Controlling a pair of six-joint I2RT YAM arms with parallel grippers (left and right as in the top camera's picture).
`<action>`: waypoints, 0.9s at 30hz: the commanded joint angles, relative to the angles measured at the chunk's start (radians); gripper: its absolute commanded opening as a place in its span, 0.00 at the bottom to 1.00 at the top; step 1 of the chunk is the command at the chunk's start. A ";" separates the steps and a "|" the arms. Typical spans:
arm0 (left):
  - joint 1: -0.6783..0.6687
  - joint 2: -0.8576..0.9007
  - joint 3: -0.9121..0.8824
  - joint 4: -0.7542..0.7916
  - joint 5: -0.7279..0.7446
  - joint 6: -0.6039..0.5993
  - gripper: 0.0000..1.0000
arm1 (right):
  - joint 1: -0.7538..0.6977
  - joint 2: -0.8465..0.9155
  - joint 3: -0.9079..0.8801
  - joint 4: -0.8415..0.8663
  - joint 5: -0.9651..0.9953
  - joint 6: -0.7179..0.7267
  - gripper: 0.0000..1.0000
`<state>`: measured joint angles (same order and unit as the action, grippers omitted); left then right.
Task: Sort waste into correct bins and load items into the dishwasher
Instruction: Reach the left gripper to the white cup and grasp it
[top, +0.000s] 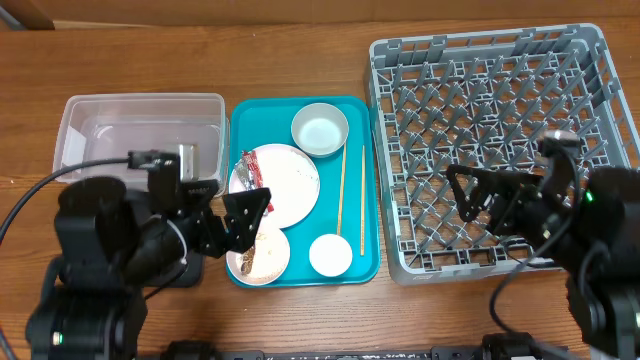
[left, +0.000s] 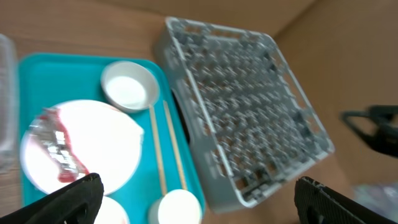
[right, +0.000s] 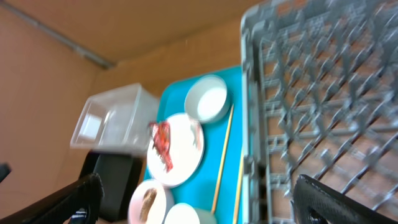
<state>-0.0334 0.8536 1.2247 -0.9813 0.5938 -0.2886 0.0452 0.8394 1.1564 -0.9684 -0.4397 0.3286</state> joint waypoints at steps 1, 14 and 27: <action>-0.006 0.053 0.023 -0.018 0.119 -0.033 1.00 | -0.006 0.050 0.030 -0.012 -0.103 -0.018 1.00; -0.448 0.253 0.021 -0.211 -0.391 -0.192 0.86 | -0.006 0.087 0.030 -0.019 -0.112 -0.018 1.00; -0.792 0.636 0.017 -0.198 -0.758 -0.415 0.81 | -0.006 0.148 0.030 -0.056 -0.113 -0.017 1.00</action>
<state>-0.8234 1.4117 1.2312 -1.1881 -0.0814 -0.6319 0.0456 0.9779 1.1576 -1.0214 -0.5453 0.3172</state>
